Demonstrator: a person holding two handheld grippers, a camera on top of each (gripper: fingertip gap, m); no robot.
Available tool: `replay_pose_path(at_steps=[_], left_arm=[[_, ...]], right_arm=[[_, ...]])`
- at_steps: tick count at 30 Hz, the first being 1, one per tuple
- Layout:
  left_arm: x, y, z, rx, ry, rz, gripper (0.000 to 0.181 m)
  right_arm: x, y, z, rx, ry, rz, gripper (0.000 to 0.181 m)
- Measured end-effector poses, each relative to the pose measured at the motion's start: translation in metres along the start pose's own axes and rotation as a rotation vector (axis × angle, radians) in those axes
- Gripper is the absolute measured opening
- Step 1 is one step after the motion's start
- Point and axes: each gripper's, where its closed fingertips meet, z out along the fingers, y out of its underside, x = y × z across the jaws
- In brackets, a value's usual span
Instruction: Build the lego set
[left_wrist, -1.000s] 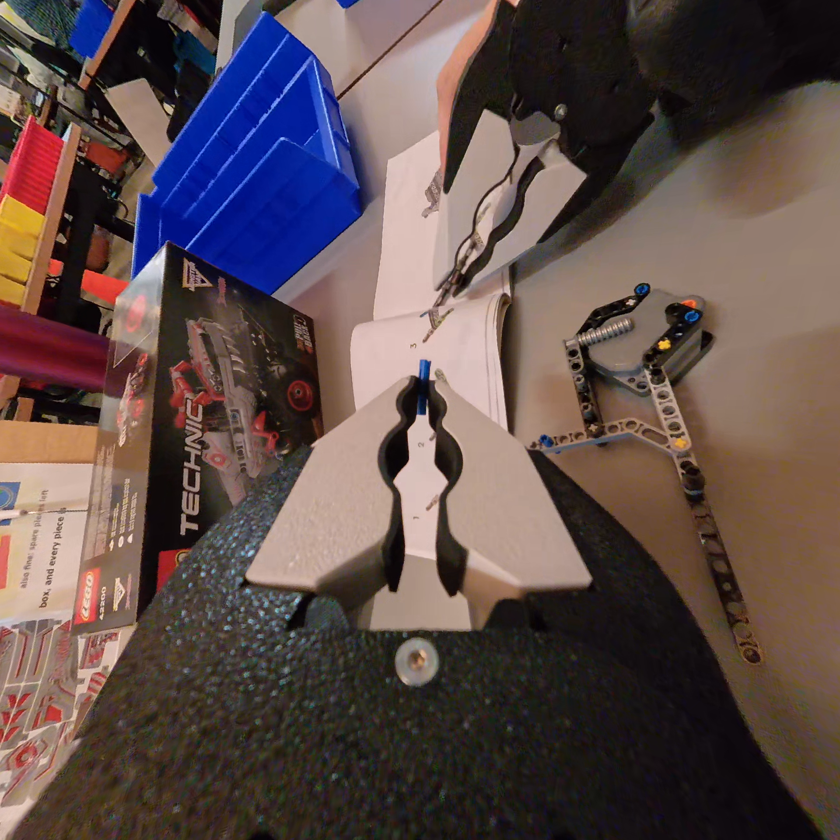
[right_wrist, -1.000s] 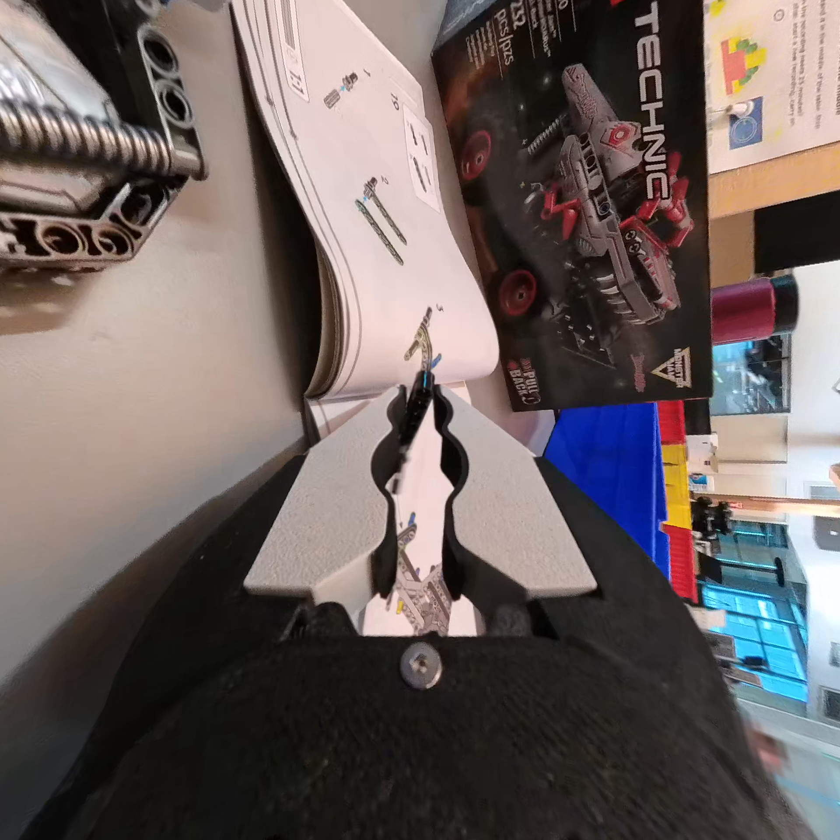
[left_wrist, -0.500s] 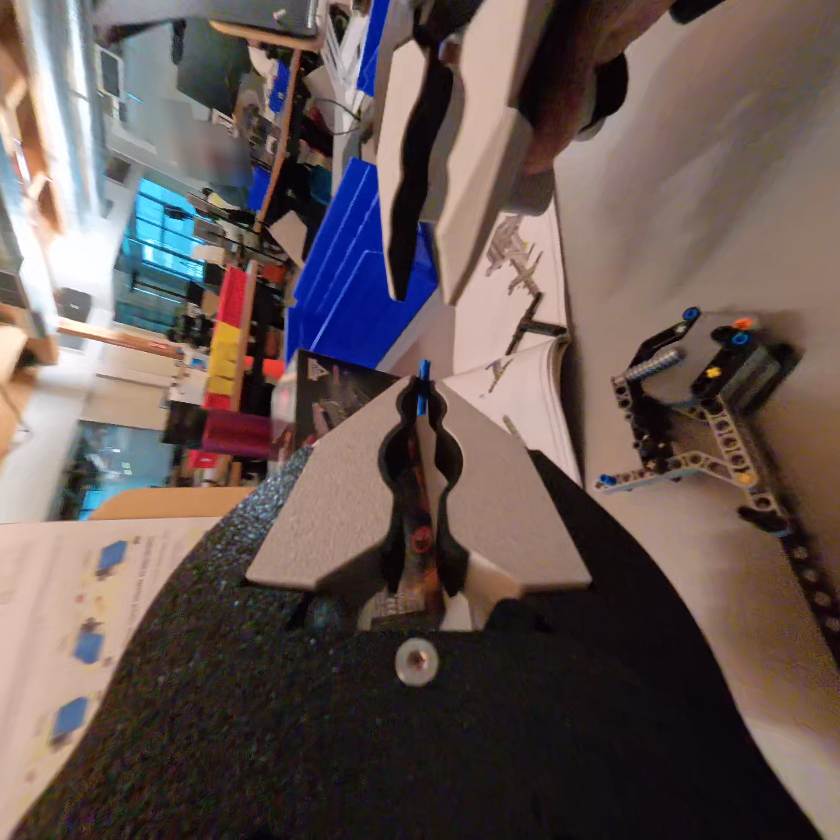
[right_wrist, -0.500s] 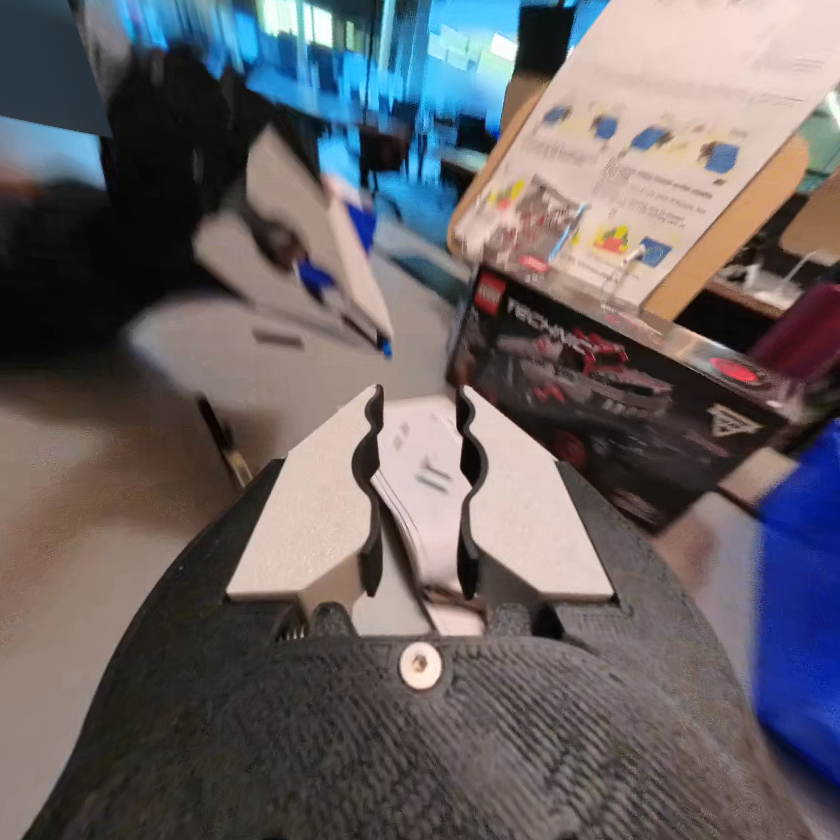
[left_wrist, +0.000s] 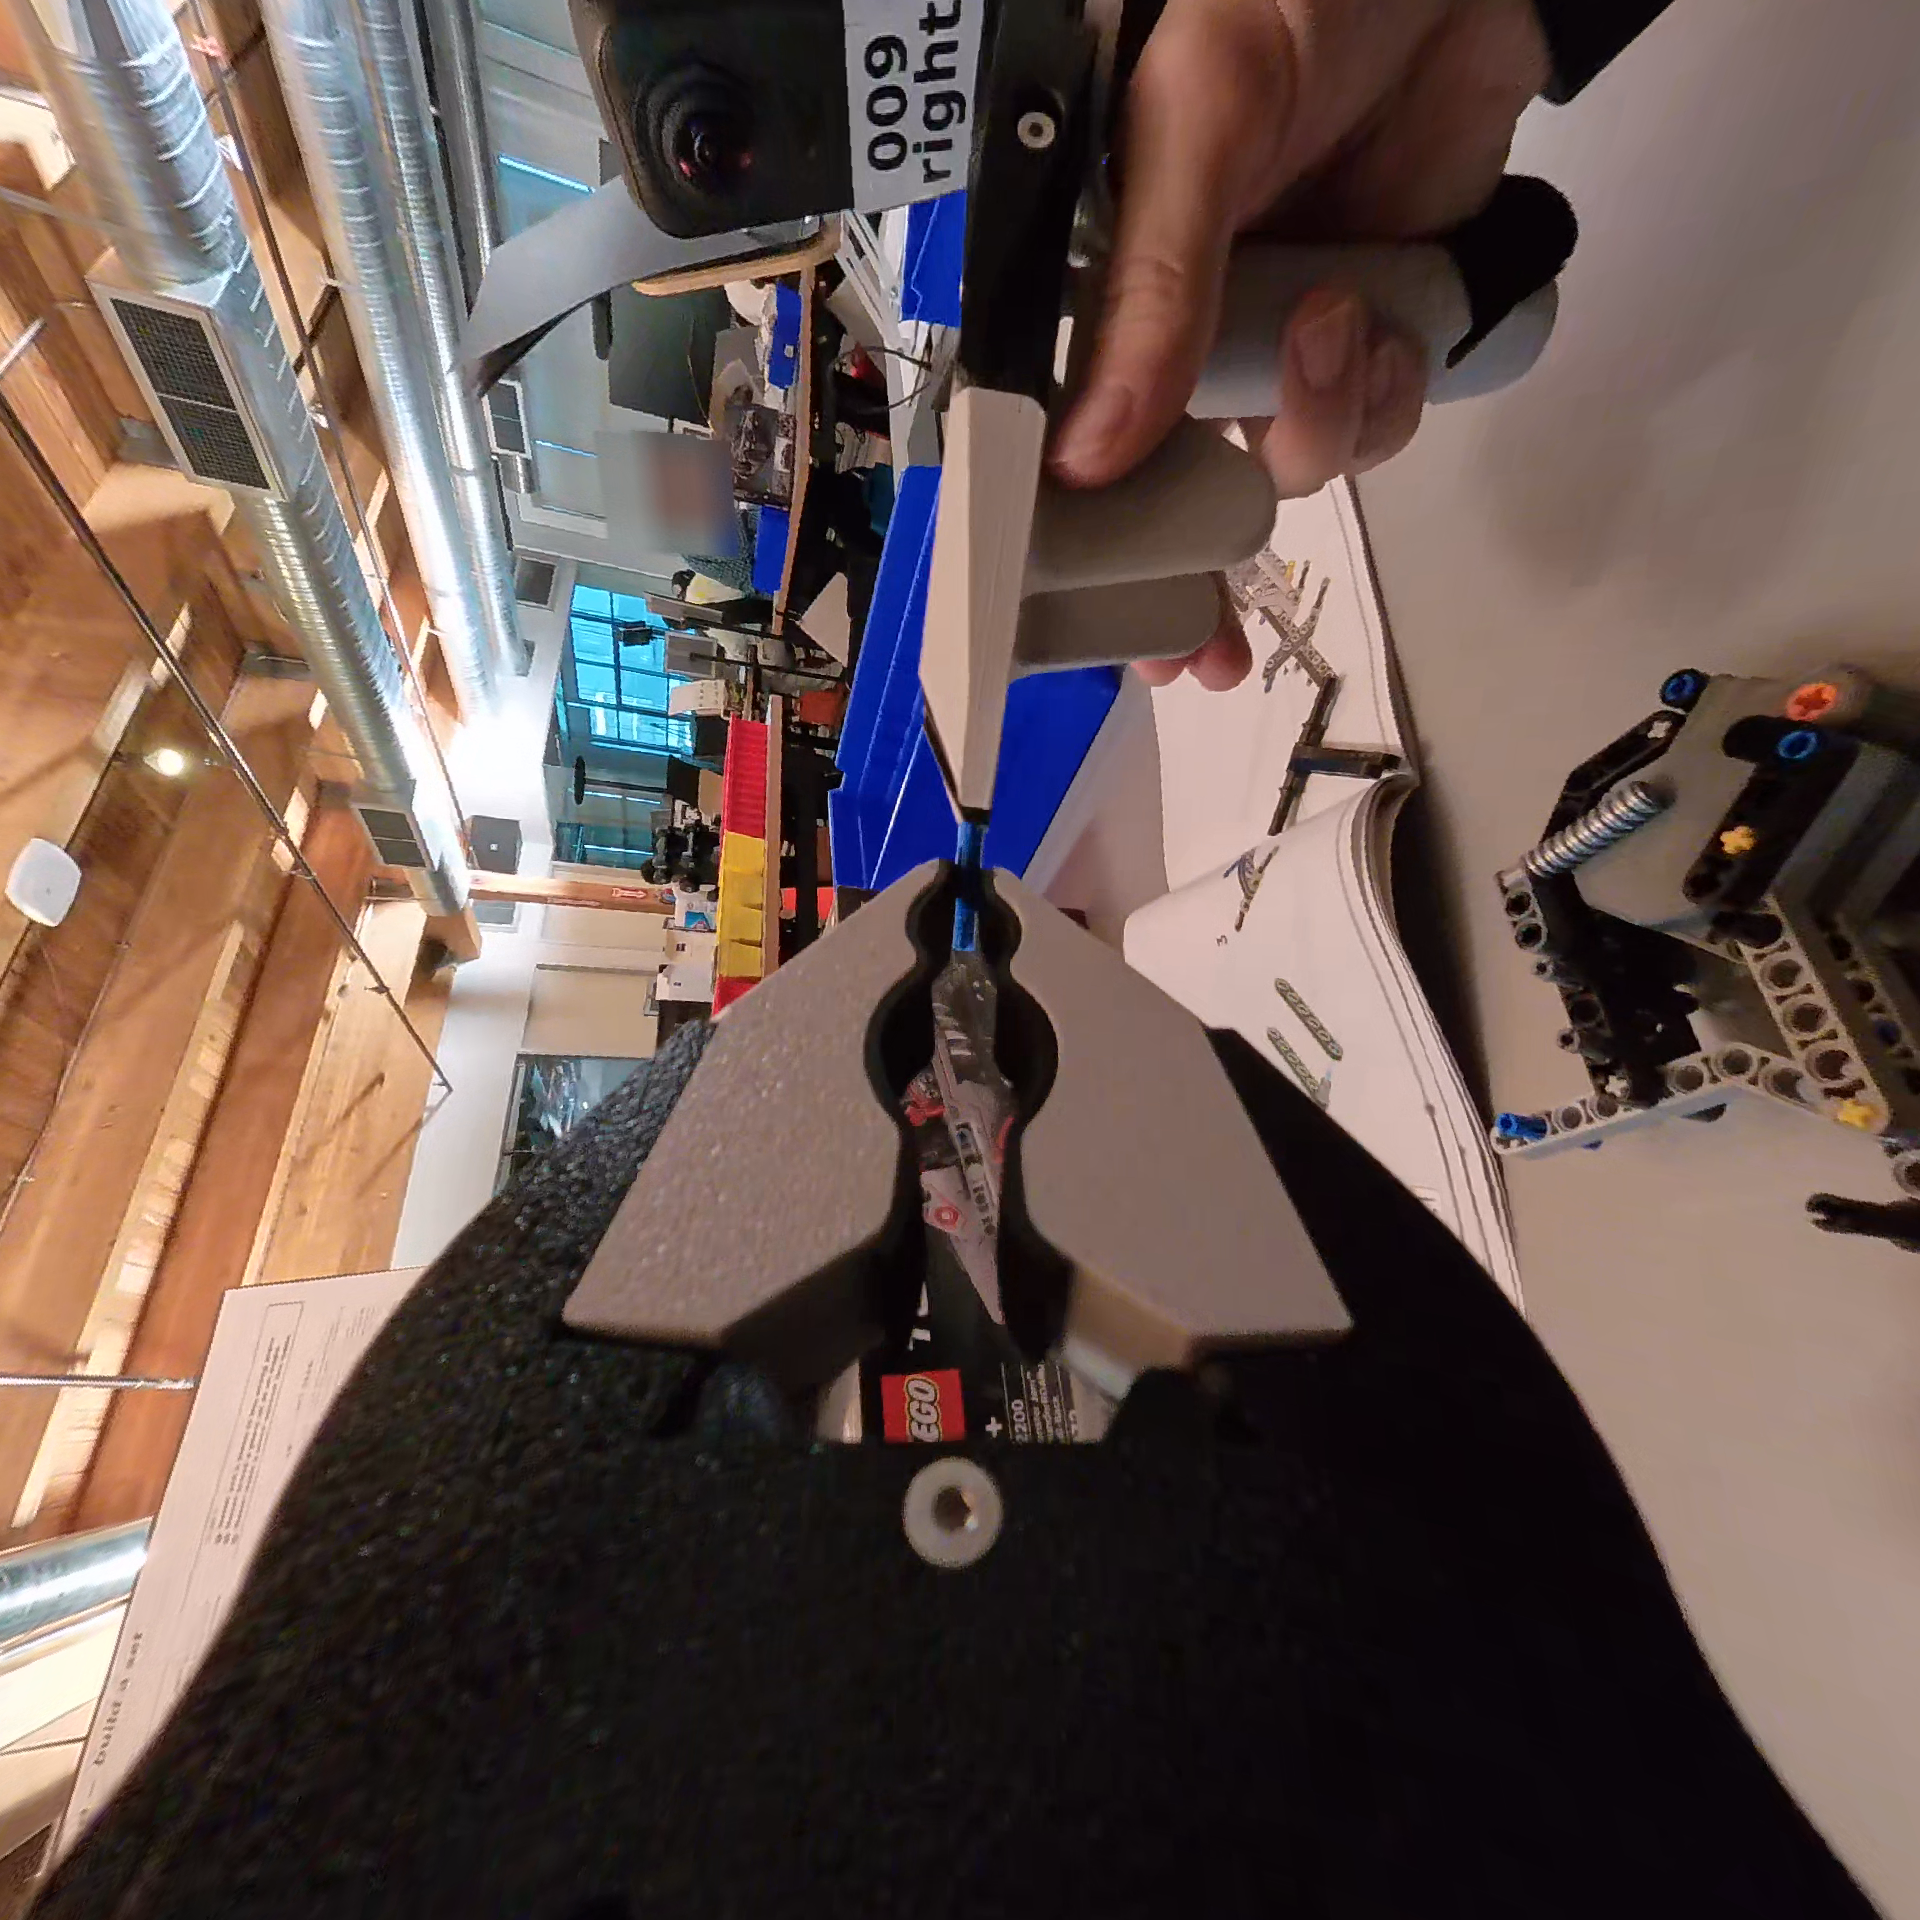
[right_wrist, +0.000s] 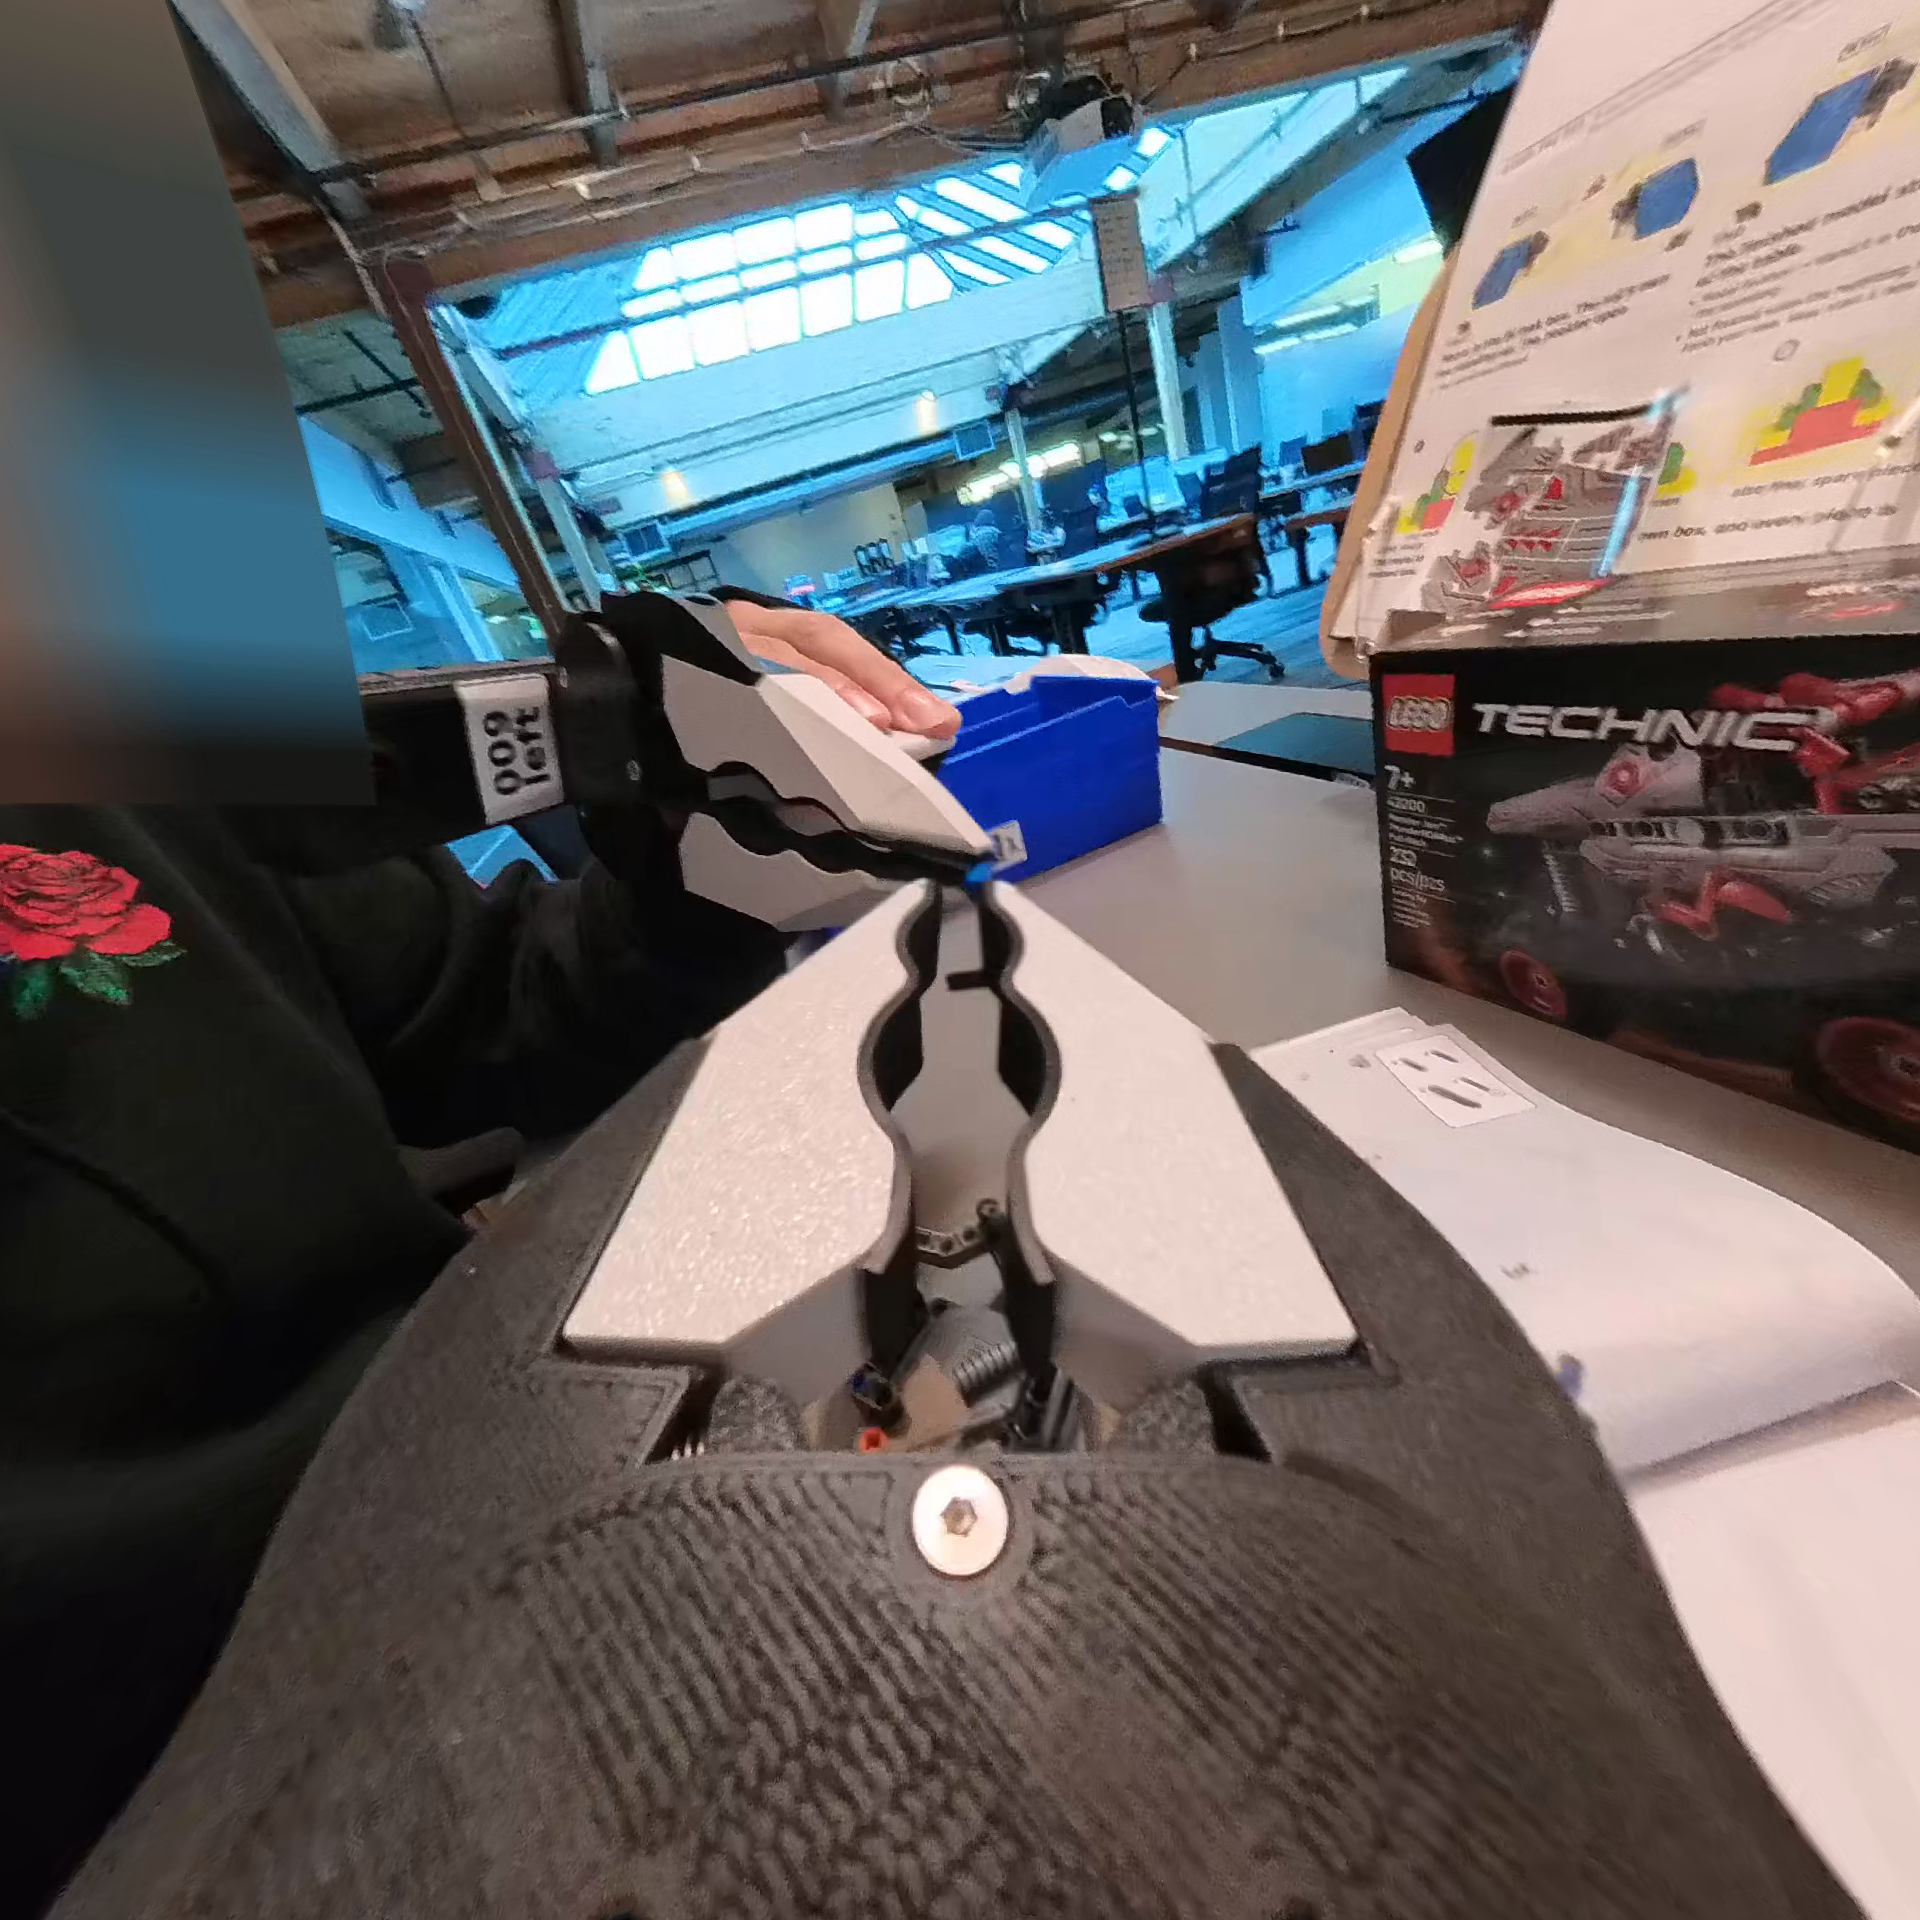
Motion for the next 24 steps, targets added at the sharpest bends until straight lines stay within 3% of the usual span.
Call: replay_pose_path(at_steps=[2,4,9,12,16,20,24], left_arm=[[0.0,0.002,0.001,-0.011,-0.002,0.006,0.001],[0.001,0.003,0.001,-0.023,-0.003,0.021,0.001],[0.004,0.001,0.002,-0.029,0.003,0.041,0.0],[0.004,0.0,0.001,-0.017,0.001,0.048,0.0],[0.004,-0.001,0.001,0.009,0.002,0.029,0.002],[0.002,-0.001,-0.001,-0.009,-0.009,0.057,0.002],[0.004,-0.003,0.0,-0.015,-0.016,0.08,0.001]], right_arm=[[0.011,0.006,0.0,-0.035,0.067,-0.01,0.025],[0.013,0.007,0.001,-0.038,0.085,-0.018,0.031],[0.007,0.008,0.007,-0.039,0.052,-0.021,0.007],[0.004,0.01,0.006,-0.055,0.032,-0.041,0.002],[0.004,0.01,0.006,-0.062,0.035,-0.069,0.002],[0.003,-0.002,0.003,0.022,0.005,0.028,0.01],[0.007,0.008,0.004,-0.032,0.034,-0.001,0.011]])
